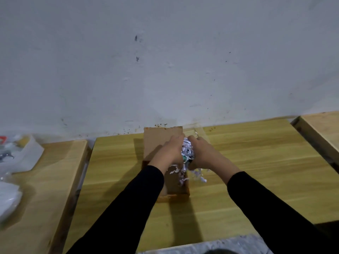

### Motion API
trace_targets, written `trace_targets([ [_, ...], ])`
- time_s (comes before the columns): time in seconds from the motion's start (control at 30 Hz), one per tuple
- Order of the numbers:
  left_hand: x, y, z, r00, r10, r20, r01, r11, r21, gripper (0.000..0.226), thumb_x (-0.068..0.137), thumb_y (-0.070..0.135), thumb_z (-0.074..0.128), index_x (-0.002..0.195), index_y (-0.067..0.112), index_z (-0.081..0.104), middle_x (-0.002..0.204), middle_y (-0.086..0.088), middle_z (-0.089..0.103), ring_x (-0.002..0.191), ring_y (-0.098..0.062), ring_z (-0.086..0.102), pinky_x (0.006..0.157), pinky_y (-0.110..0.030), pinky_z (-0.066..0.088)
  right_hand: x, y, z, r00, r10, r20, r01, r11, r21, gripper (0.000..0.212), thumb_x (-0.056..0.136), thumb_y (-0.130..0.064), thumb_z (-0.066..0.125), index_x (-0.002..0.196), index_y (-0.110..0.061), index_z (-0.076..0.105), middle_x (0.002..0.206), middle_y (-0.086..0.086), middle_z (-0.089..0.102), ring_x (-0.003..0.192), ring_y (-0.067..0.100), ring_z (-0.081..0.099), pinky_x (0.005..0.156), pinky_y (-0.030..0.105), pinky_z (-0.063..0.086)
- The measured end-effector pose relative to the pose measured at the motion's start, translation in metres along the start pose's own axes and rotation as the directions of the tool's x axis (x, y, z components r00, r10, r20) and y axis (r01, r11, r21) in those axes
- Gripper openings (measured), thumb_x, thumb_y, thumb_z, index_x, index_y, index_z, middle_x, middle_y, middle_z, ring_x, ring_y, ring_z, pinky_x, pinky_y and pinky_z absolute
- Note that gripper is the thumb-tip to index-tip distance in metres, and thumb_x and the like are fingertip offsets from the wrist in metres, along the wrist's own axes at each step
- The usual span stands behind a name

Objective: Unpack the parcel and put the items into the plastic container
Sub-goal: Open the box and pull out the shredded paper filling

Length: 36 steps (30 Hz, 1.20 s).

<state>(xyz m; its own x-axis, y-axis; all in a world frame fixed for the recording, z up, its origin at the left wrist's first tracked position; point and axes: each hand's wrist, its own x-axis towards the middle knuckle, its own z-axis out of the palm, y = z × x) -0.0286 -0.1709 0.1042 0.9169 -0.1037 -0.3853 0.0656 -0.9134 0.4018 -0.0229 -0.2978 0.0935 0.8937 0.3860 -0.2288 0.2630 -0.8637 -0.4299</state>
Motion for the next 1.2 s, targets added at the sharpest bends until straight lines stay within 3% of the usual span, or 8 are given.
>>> trace_targets([
  [0.1, 0.010, 0.044, 0.019, 0.997, 0.076, 0.034, -0.076, 0.997, 0.014, 0.100, 0.062, 0.009, 0.084, 0.140, 0.020, 0.022, 0.136, -0.014, 0.036, 0.117, -0.038, 0.050, 0.080, -0.041, 0.049, -0.020, 0.048, -0.014, 0.998, 0.053, -0.018, -0.053, 0.998, 0.038, 0.077, 0.050, -0.016, 0.083, 0.115, -0.013, 0.042, 0.109, 0.015, 0.049, 0.097, 0.036, 0.056, 0.069, 0.032, 0.042],
  [0.23, 0.028, 0.098, 0.072, 0.971, 0.208, 0.121, -0.205, 0.978, -0.035, 0.086, 0.063, 0.017, 0.082, 0.132, 0.017, 0.031, 0.127, -0.015, 0.041, 0.115, -0.039, 0.052, 0.091, -0.044, 0.048, -0.054, 0.121, -0.012, 0.989, 0.150, -0.014, -0.148, 0.984, 0.096, 0.070, 0.048, -0.019, 0.080, 0.109, -0.012, 0.046, 0.102, 0.013, 0.053, 0.101, 0.030, 0.052, 0.065, 0.027, 0.035],
  [0.3, 0.035, 0.119, 0.098, 0.955, 0.229, 0.188, -0.223, 0.973, -0.056, 0.089, 0.064, 0.012, 0.081, 0.135, 0.017, 0.029, 0.131, -0.014, 0.038, 0.117, -0.038, 0.050, 0.089, -0.043, 0.046, -0.069, 0.155, -0.002, 0.981, 0.195, 0.018, -0.196, 0.972, 0.129, 0.074, 0.042, -0.031, 0.075, 0.108, -0.012, 0.046, 0.097, 0.009, 0.051, 0.100, 0.027, 0.049, 0.064, 0.026, 0.032],
  [0.37, 0.040, 0.130, 0.124, 0.938, 0.238, 0.251, -0.229, 0.971, -0.063, 0.094, 0.064, 0.009, 0.082, 0.139, 0.018, 0.026, 0.136, -0.013, 0.034, 0.118, -0.038, 0.049, 0.087, -0.042, 0.045, -0.078, 0.183, 0.014, 0.972, 0.229, 0.042, -0.233, 0.962, 0.140, 0.078, 0.039, -0.037, 0.071, 0.110, -0.013, 0.046, 0.101, 0.008, 0.052, 0.102, 0.028, 0.050, 0.068, 0.028, 0.037],
  [0.47, 0.049, 0.129, 0.156, 0.930, 0.245, 0.273, -0.225, 0.969, -0.101, 0.095, 0.063, 0.012, 0.083, 0.139, 0.020, 0.028, 0.135, -0.012, 0.034, 0.117, -0.035, 0.050, 0.087, -0.038, 0.045, -0.081, 0.206, 0.040, 0.970, 0.233, 0.070, -0.241, 0.959, 0.152, 0.077, 0.052, -0.026, 0.080, 0.119, -0.012, 0.046, 0.114, 0.012, 0.052, 0.108, 0.029, 0.047, 0.082, 0.031, 0.042],
  [0.57, 0.059, 0.119, 0.177, 0.930, 0.243, 0.276, -0.215, 0.968, -0.128, 0.101, 0.067, 0.016, 0.081, 0.146, 0.022, 0.019, 0.140, -0.010, 0.030, 0.125, -0.031, 0.043, 0.095, -0.033, 0.040, -0.076, 0.217, 0.064, 0.971, 0.230, 0.069, -0.239, 0.951, 0.195, 0.086, 0.053, -0.035, 0.080, 0.128, -0.016, 0.043, 0.123, 0.011, 0.049, 0.114, 0.032, 0.044, 0.092, 0.035, 0.043],
  [0.77, 0.077, 0.096, 0.176, 0.952, 0.239, 0.191, -0.241, 0.971, -0.015, 0.108, 0.068, 0.026, 0.077, 0.149, 0.029, 0.005, 0.148, -0.011, 0.026, 0.133, -0.032, 0.033, 0.105, -0.037, 0.034, -0.061, 0.216, 0.074, 0.961, 0.273, -0.039, -0.251, 0.923, 0.291, 0.097, 0.057, -0.016, 0.079, 0.141, -0.018, 0.030, 0.142, 0.019, 0.023, 0.127, 0.037, 0.037, 0.102, 0.041, 0.041],
  [1.2, 0.068, 0.089, 0.158, 0.939, 0.252, 0.236, -0.245, 0.968, -0.059, 0.100, 0.069, 0.034, 0.079, 0.148, 0.025, 0.017, 0.139, -0.006, 0.031, 0.124, -0.025, 0.042, 0.100, -0.039, 0.042, -0.081, 0.206, 0.038, 0.961, 0.275, -0.021, -0.268, 0.948, 0.174, 0.086, 0.066, -0.026, 0.077, 0.140, -0.023, 0.034, 0.143, 0.011, 0.031, 0.129, 0.031, 0.031, 0.103, 0.042, 0.039],
])
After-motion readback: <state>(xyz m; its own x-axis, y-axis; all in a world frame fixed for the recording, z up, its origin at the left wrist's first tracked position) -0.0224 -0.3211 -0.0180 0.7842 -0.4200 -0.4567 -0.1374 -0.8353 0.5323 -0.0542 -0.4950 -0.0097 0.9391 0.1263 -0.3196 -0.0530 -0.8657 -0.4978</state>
